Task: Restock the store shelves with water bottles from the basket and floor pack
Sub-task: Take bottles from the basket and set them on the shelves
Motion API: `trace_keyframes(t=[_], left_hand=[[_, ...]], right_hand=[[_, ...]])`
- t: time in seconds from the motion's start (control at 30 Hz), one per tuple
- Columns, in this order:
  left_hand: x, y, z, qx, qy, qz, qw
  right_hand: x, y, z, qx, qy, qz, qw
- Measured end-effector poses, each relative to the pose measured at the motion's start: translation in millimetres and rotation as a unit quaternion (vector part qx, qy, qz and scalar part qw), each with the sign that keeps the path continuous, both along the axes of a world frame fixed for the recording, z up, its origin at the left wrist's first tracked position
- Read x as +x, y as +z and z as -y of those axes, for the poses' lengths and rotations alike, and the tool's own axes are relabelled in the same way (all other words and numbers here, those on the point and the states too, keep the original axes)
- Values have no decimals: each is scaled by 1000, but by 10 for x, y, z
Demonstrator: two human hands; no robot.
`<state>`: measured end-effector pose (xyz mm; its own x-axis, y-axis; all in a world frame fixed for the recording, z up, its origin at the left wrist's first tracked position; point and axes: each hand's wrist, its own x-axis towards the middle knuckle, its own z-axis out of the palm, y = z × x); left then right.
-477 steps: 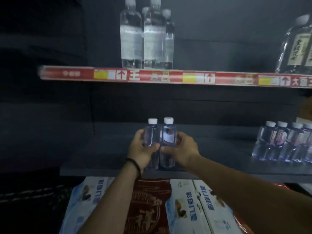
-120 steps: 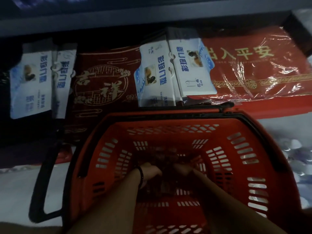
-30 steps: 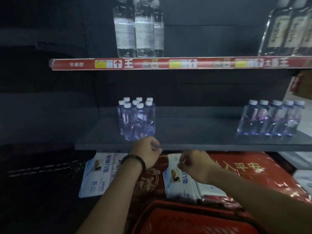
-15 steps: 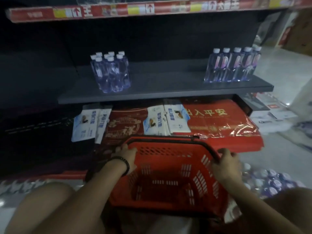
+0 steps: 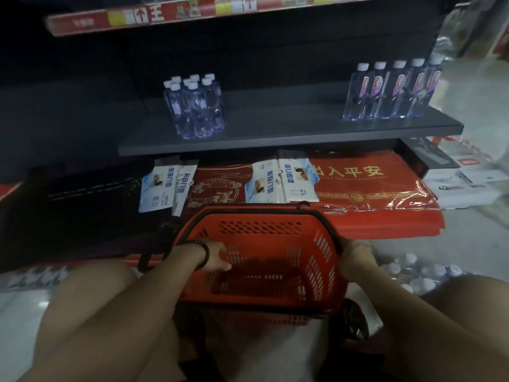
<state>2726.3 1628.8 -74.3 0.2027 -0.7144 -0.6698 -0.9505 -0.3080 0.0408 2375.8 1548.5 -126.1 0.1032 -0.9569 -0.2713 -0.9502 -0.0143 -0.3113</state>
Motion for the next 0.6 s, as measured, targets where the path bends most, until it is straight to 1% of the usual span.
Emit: trace_keyframes(t=[0.13, 0.2, 0.23, 0.3, 0.4, 0.5, 0.6], left_hand=[[89, 20, 19, -18, -4, -13, 1000], [106, -7, 8, -32, 3, -41, 999], [114, -37, -17, -45, 8, -62, 997], [110, -86, -108, -55, 2, -90, 994], [96, -136, -235, -58, -27, -94, 994], [174, -167, -376, -118, -6, -111, 987], [356, -232, -518, -114, 23, -107, 987]], right_hand=[[432, -60, 60, 40, 3, 69, 997], [666, -187, 160, 67, 52, 67, 994], [785, -225, 196, 69, 68, 63, 993], [1043, -294, 250, 76, 67, 102, 990], [1422, -282, 226, 55, 70, 149, 985], [1793, -221, 175, 64, 91, 131, 985], [2154, -199, 116, 84, 100, 147, 980]])
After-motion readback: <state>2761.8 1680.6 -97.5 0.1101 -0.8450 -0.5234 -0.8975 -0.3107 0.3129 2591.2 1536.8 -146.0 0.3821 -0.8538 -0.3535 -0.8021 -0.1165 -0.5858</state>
